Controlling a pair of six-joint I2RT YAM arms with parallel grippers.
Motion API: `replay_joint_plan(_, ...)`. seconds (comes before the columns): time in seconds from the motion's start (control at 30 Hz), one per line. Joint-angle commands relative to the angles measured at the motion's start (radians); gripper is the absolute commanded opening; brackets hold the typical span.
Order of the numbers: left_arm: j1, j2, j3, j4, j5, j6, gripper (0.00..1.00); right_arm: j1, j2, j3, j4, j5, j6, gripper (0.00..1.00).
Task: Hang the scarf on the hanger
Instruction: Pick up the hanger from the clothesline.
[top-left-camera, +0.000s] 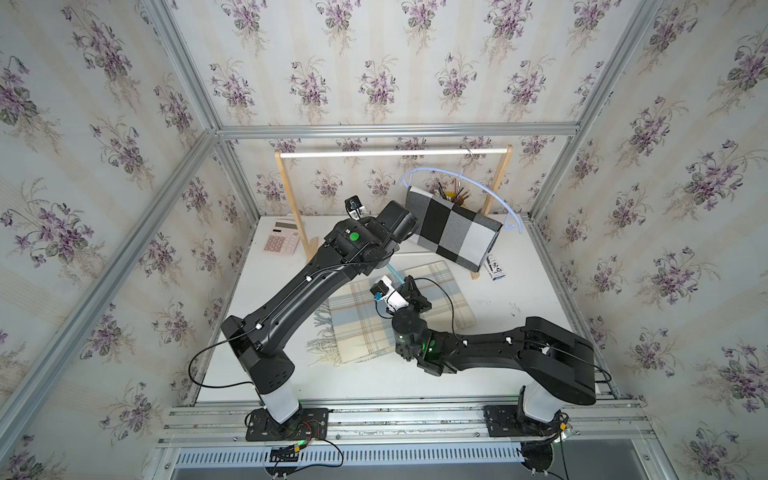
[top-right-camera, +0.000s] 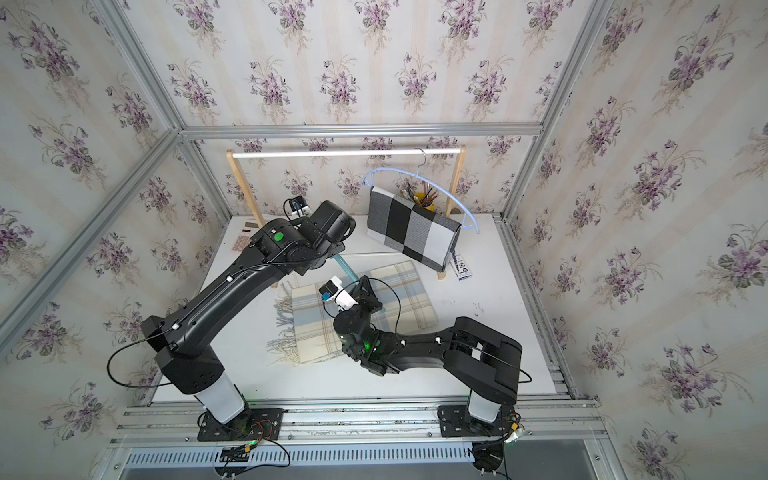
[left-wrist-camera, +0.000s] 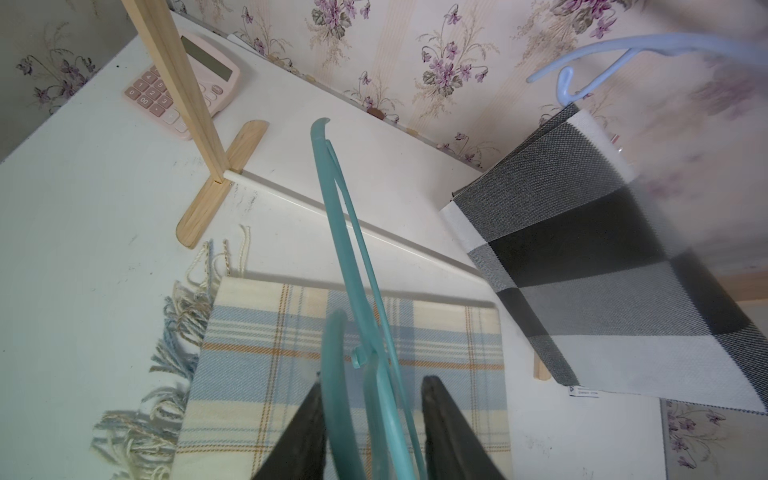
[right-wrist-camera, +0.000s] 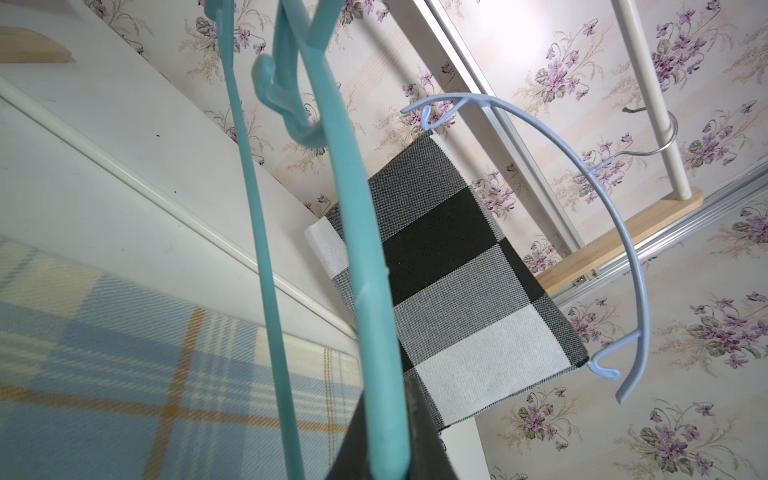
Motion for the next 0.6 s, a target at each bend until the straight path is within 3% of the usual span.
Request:
replay_joint_plan(0.0,0.008,0.003,-0.010,-0.014,-0.012,-0.008,0.36,0.001,0.004,0.008,0.009,0.003,0.021,0.00)
replay_joint_plan(0.13,0.016,0.010,-0.022,-0.009,-0.004,0.002,0.23,0.001,0.009,0.009,0.008,0.004,0.022,0.00)
replay_joint_plan(0.27,0.020,0.006,-0.051,0.013,0.016,0.013,0.00,0.001,0.011,0.012,-0.020,0.004,0.043,0.00)
replay_joint_plan(0.4,0.022,-0.015,-0.085,0.037,0.020,0.026,0.00,0.004,-0.020,0.031,-0.180,-0.033,0.168,0.04)
replay_joint_plan(0.57,0.024,-0.066,-0.156,0.088,-0.009,0.059,0.00,0.003,-0.093,0.129,-0.676,-0.263,0.502,0.95)
